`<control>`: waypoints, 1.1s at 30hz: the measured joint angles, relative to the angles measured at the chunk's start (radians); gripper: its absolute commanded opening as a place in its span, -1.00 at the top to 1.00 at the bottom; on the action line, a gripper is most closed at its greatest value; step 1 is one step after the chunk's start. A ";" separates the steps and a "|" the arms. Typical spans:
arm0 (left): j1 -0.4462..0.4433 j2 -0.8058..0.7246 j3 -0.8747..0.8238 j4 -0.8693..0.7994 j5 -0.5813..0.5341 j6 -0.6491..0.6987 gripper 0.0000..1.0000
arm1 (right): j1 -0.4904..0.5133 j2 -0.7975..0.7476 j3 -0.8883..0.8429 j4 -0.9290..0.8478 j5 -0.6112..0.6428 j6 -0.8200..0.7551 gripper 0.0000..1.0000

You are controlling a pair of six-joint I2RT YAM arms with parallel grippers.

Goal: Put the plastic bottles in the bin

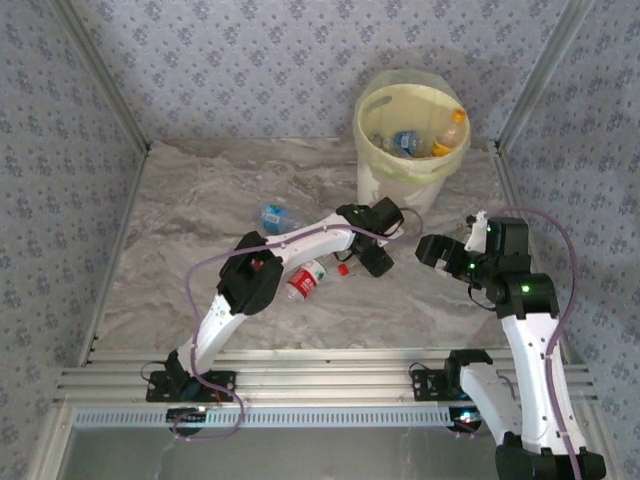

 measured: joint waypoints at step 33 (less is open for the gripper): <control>0.037 -0.509 -0.632 0.525 0.504 -0.329 -0.09 | -0.046 0.017 -0.063 0.223 -0.129 0.265 -0.92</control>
